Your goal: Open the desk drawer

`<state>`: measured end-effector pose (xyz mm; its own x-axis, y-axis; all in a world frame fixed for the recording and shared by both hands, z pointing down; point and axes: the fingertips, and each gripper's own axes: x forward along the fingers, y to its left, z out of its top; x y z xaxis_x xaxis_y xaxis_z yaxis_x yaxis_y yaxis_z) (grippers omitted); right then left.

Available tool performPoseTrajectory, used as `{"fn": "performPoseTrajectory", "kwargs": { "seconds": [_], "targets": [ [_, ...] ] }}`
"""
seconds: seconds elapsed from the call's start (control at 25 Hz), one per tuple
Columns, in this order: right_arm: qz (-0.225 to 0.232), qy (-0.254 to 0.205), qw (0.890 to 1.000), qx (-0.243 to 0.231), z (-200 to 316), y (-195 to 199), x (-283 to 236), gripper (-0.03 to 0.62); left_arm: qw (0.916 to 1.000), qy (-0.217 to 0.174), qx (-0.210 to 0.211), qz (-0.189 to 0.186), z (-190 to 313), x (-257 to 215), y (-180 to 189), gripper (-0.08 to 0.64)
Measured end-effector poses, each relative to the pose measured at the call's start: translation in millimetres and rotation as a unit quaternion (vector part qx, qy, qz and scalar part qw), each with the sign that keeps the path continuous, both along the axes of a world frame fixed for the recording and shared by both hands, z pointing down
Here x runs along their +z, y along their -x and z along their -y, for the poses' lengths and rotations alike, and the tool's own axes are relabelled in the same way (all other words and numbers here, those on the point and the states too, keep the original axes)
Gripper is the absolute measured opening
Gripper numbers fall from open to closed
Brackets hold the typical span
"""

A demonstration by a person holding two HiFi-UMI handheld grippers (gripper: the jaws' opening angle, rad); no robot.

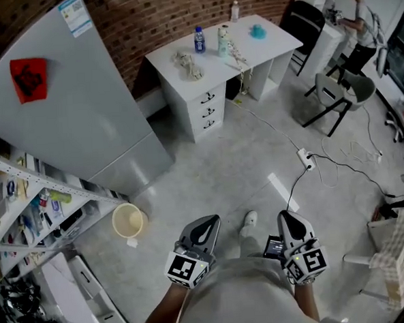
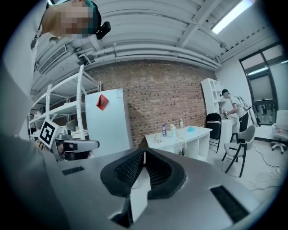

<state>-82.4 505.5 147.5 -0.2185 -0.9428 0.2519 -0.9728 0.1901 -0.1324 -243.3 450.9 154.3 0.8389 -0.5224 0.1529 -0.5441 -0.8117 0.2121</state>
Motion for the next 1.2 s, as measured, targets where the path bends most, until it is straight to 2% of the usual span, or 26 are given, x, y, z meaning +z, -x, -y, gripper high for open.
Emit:
{"fn": "performPoseTrajectory", "kwargs": {
  "seconds": [0.2, 0.36, 0.48, 0.6, 0.76, 0.96, 1.2],
  "targets": [
    [0.005, -0.009, 1.000, -0.021, 58, -81, -7, 0.029, 0.9979, 0.001, -0.065, 0.005, 54, -11, -48, 0.006],
    [0.030, -0.017, 0.999, -0.039, 104, -143, -15, 0.029, 0.9932, -0.014, -0.115, 0.002, 93, -33, -94, 0.006],
    [0.016, -0.020, 0.998, -0.057, 132, -180, -13, 0.029, 0.9906, -0.029, -0.134, 0.008, 109, -38, -129, 0.006],
    [0.007, -0.020, 0.997, -0.068, 153, -206, -10, 0.028, 0.9892, -0.042, -0.135, 0.038, 117, -33, -155, 0.006],
    [0.016, -0.012, 0.997, -0.076, 173, -227, -1, 0.028, 0.9867, -0.035, -0.148, 0.058, 128, -26, -167, 0.006],
    [0.049, 0.006, 0.996, -0.076, 199, -232, 13, 0.028, 0.9852, 0.011, -0.168, 0.033, 154, -12, -164, 0.006],
    [0.031, 0.011, 0.997, -0.069, 240, -232, 24, 0.028, 0.9907, 0.033, -0.128, 0.031, 198, 19, -183, 0.006]
  ]
}}
